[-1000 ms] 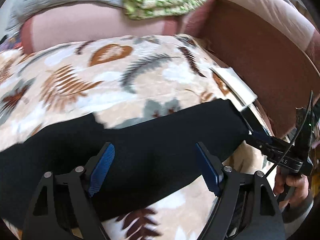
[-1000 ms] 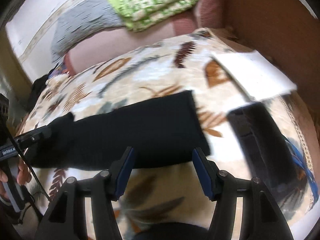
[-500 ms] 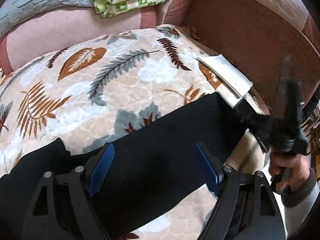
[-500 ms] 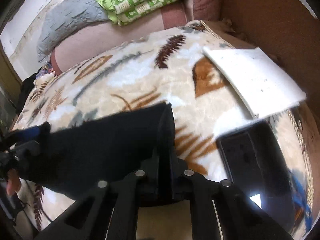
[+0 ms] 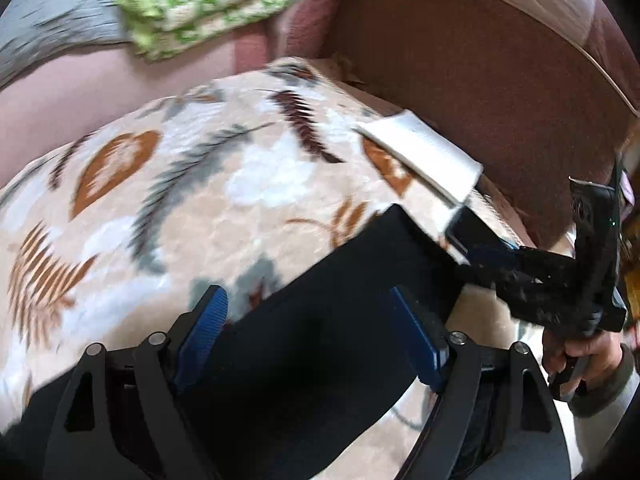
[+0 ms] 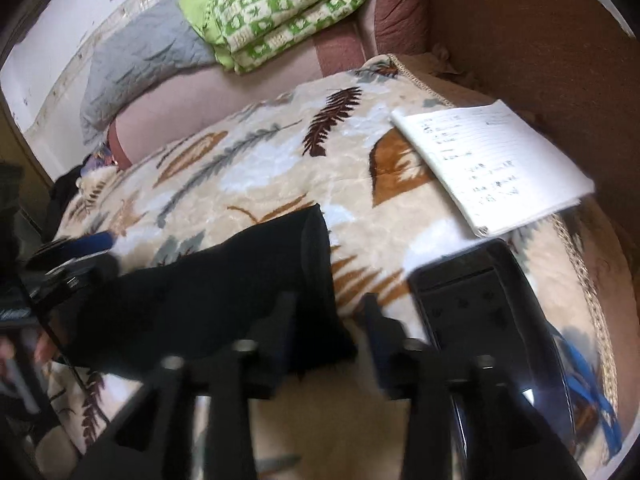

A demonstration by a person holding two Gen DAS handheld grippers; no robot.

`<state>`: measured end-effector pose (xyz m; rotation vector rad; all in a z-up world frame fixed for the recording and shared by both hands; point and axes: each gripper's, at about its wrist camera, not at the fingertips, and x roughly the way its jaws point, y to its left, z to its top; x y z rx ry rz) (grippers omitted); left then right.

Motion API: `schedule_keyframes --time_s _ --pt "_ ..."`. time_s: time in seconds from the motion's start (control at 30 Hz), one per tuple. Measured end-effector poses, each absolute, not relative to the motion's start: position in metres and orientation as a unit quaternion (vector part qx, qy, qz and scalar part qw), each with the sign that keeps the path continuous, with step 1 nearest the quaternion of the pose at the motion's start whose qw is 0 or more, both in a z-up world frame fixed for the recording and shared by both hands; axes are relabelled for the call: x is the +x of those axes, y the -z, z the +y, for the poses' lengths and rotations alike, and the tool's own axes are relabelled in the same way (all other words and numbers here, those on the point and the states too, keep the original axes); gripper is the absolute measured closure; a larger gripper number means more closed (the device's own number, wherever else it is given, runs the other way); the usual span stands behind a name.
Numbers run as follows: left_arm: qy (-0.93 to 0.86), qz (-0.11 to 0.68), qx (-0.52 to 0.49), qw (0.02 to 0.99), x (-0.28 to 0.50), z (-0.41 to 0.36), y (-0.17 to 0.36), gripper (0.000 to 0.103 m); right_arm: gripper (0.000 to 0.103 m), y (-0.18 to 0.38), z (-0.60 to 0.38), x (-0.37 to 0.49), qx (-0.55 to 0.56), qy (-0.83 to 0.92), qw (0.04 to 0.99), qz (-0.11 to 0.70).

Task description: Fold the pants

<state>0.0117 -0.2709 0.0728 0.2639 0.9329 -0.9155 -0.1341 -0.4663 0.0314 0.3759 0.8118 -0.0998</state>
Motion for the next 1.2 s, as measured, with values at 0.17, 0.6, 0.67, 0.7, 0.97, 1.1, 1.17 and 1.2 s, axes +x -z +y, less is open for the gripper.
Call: schedule_keyframes --time_s 0.17,0.6,0.67,0.7,0.97,1.1,1.17,1.2 --pt "0.477 0.441 0.168 0.742 0.021 -0.316 -0.060 0.020 0.047 -0.023 -0.463 -0.144 0.209 0.017 0.895 0.393" --pt "0.535 0.483 0.201 0.664 0.037 -0.402 -0.019 0.020 0.042 0.004 -0.473 -0.139 0.245 -0.058 0.892 0.375" --pt "0.535 0.482 0.209 0.662 0.036 -0.408 -0.010 0.020 0.042 0.007 -0.470 -0.133 0.237 -0.066 0.893 0.377" --pt "0.540 0.468 0.212 0.667 0.033 -0.408 -0.009 0.020 0.042 0.008 -0.470 -0.131 0.237 -0.069 0.894 0.373" --pt "0.558 0.463 0.190 0.662 0.036 -0.408 -0.012 0.070 0.090 0.014 -0.487 -0.117 0.295 -0.081 0.879 0.365" --pt "0.546 0.459 0.166 0.681 0.038 -0.389 -0.040 0.074 0.092 -0.013 -0.473 -0.130 0.279 -0.074 0.897 0.336" --pt "0.540 0.459 0.138 0.692 0.044 -0.368 -0.062 0.074 0.092 -0.036 -0.462 -0.137 0.263 -0.078 0.908 0.318" --pt "0.535 0.456 0.119 0.701 0.049 -0.351 -0.076 0.073 0.092 -0.046 -0.456 -0.139 0.255 -0.082 0.912 0.311"
